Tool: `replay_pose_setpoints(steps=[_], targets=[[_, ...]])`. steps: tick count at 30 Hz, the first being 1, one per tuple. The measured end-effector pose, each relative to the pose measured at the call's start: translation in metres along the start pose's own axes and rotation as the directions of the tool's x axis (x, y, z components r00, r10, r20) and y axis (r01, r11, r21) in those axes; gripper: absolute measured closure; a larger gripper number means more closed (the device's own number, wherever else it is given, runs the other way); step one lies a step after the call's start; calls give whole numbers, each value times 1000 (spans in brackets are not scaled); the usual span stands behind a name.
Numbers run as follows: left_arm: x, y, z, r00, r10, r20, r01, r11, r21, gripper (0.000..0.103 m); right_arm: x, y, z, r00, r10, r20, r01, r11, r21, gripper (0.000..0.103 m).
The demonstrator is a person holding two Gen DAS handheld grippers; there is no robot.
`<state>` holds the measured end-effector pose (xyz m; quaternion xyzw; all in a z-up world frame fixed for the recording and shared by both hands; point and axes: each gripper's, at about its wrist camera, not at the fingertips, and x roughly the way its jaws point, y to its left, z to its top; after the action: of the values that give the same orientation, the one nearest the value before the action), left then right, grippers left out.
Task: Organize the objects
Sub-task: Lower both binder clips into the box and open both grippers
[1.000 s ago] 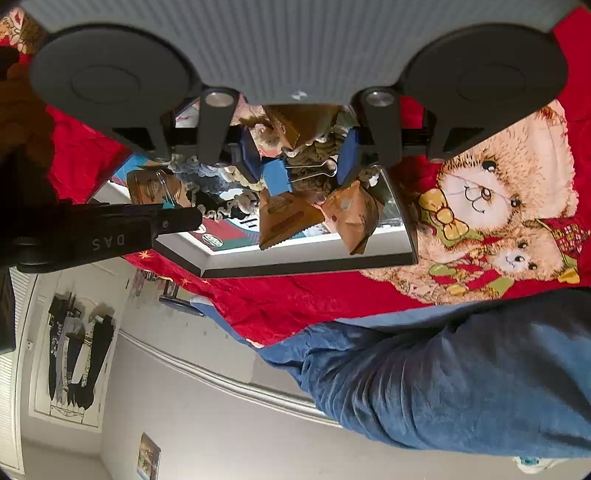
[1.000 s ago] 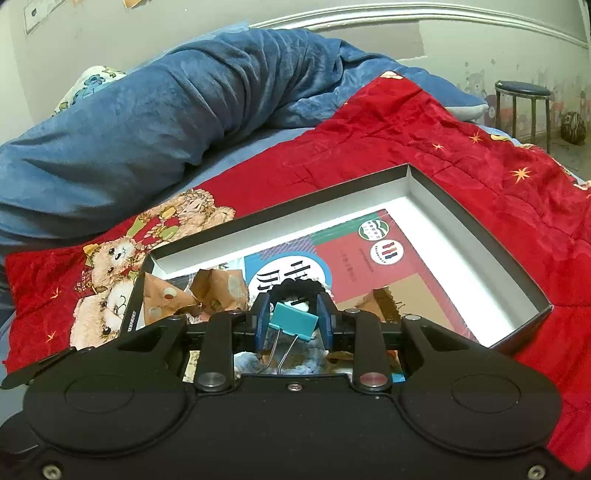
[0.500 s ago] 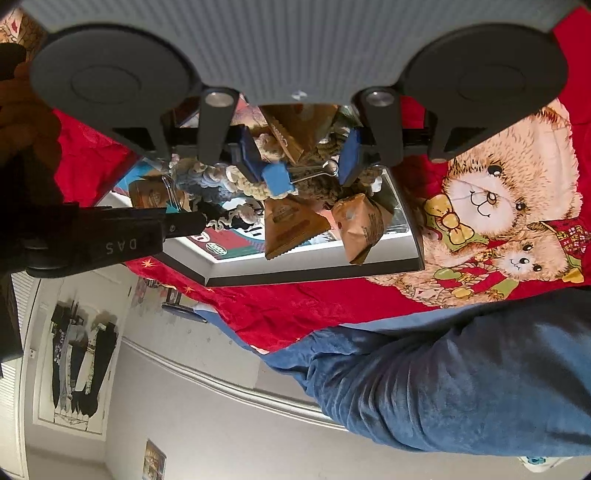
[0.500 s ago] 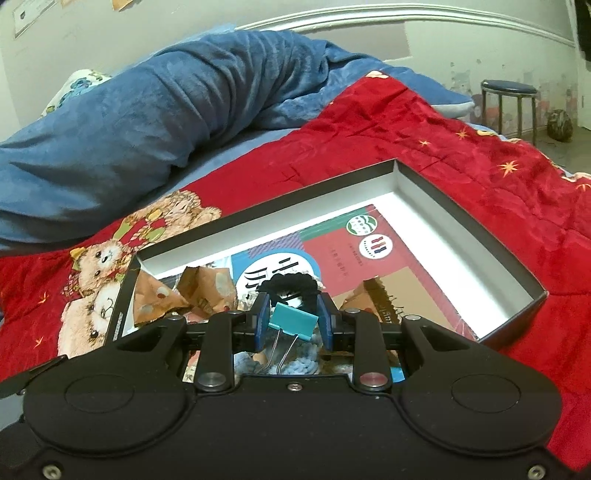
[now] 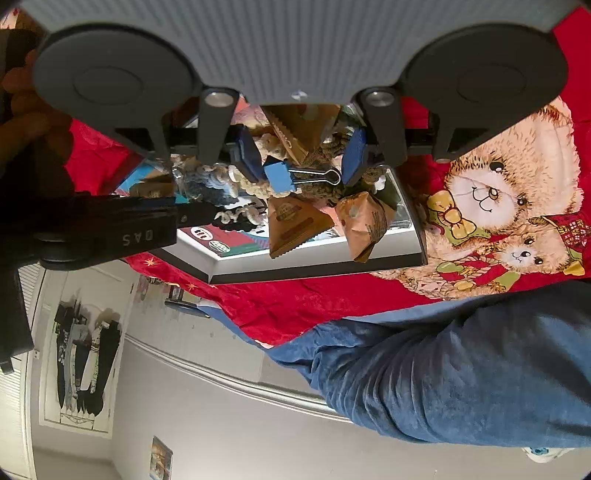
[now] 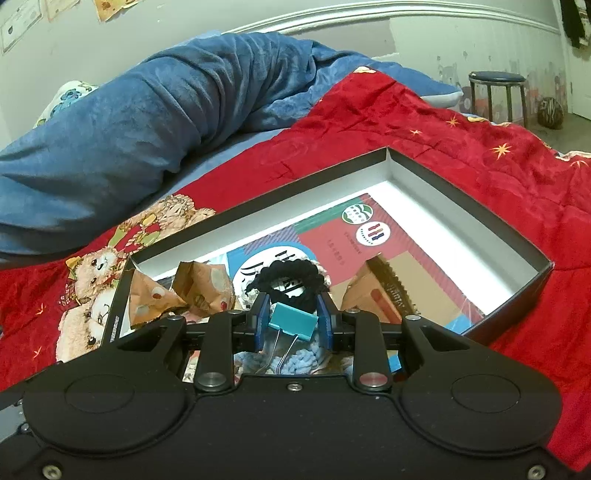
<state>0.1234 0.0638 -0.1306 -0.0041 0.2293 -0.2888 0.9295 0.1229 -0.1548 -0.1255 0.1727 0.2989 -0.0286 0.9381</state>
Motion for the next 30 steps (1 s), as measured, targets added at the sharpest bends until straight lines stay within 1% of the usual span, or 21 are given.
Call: replay_pose_setpoints(steps=[2, 4, 5, 6, 8, 10, 11, 13, 15, 16, 18, 20, 25, 27, 30], targets=[[0, -1, 0, 1000, -3, 1, 3, 1000, 2, 37, 1, 1, 0, 1000, 1, 1, -1, 1000, 4, 76], [0, -1, 0, 1000, -8, 4, 8, 1000, 4, 35, 2, 1, 0, 1000, 10, 2, -10, 1000, 18, 73], [-1, -1, 0, 1000, -10, 6, 10, 1000, 3, 33, 2, 0, 0, 1000, 11, 4, -11, 1000, 22, 69], [-1, -1, 0, 1000, -13, 9, 13, 1000, 3, 31, 2, 0, 0, 1000, 17, 6, -17, 1000, 23, 63], [-3, -1, 0, 1000, -18, 16, 18, 1000, 2, 29, 0, 2, 0, 999, 32, 18, -33, 999, 12, 62], [-5, -2, 0, 1000, -15, 21, 15, 1000, 3, 26, -4, 5, 1, 998, 58, 25, -58, 998, 0, 60], [-5, -2, 0, 1000, -10, 25, 10, 1000, 3, 22, -7, 6, 2, 997, 78, 28, -78, 997, 0, 58], [-7, -3, 0, 999, 2, 40, -2, 1000, 10, 16, -14, 6, 5, 992, 124, 35, -125, 992, 27, 55], [-10, -5, 1, 999, 16, 50, -17, 1000, 18, 15, -22, 7, 9, 988, 148, 49, -150, 987, 48, 48], [-10, -6, 1, 998, 24, 52, -26, 999, 24, 13, -27, 9, 10, 987, 150, 64, -153, 987, 43, 46], [-11, -8, 2, 998, 35, 48, -37, 999, 33, 13, -38, 11, 12, 987, 130, 93, -132, 991, 18, 38], [-11, -8, 3, 999, 37, 40, -39, 999, 36, 12, -47, 10, 13, 987, 115, 110, -117, 993, 18, 33], [-16, -6, 8, 999, 30, 16, -29, 1000, -10, 9, -72, 1, 12, 986, 75, 149, -84, 995, 54, 31], [-18, -6, 9, 1000, 24, -3, -24, 999, -21, 8, -84, -4, 11, 983, 55, 173, -66, 996, 59, 24], [-20, -9, 11, 999, 31, -24, -31, 999, -19, 5, -102, -9, 6, 980, 20, 197, -30, 998, 51, 24]])
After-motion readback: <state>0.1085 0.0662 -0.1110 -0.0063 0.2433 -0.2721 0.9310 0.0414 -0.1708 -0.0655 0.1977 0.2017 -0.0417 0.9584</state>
